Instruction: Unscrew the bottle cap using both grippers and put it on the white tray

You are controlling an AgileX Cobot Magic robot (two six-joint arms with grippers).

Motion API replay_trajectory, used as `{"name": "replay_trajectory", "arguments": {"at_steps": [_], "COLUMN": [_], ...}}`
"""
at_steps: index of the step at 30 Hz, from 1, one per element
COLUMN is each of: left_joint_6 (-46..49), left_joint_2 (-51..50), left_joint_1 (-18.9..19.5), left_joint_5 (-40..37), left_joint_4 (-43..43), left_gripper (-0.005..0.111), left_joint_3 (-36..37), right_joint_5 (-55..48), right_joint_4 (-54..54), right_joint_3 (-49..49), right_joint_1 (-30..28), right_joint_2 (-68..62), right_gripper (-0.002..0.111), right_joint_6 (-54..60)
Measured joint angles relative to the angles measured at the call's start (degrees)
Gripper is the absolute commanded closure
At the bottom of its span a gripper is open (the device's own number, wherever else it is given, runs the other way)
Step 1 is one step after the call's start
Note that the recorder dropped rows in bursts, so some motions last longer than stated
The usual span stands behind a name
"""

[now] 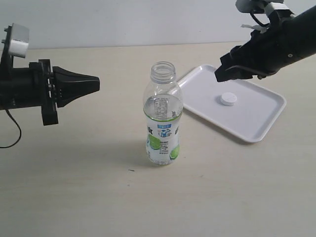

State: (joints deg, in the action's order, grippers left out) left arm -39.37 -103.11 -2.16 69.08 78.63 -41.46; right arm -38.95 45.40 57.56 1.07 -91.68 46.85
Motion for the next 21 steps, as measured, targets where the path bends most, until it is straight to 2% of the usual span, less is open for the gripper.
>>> {"name": "replay_trajectory", "arguments": {"at_steps": [5, 9, 14, 18, 21], "left_joint_6": [-5.3, -10.8, -16.8, -16.2, -12.5], "left_joint_2": [2.6, 4.8, 6.8, 9.1, 12.6], "left_joint_1": [2.3, 4.6, 5.5, 5.8, 6.1], "left_joint_5": [0.0, 0.0, 0.0, 0.1, 0.1], "left_joint_4": [1.0, 1.8, 3.4, -2.6, -10.0], "left_gripper": [0.105, 0.105, 0.107, 0.107, 0.107], "left_joint_3": [0.0, 0.0, 1.4, 7.5, 14.5], "right_joint_5": [0.8, 2.1, 10.3, 15.3, 15.8], "right_joint_4": [2.4, 8.8, 30.0, 47.5, 52.1], "right_joint_3": [-3.2, -8.1, -20.9, -30.8, -35.6], "right_joint_1": [0.2, 0.2, 0.3, 0.3, 0.3], "right_joint_2": [1.9, 5.2, 13.7, 22.4, 28.8], "right_gripper": [0.108, 0.108, 0.108, 0.108, 0.108], "right_joint_6": [2.8, 10.0, 31.7, 49.7, 54.2]}}
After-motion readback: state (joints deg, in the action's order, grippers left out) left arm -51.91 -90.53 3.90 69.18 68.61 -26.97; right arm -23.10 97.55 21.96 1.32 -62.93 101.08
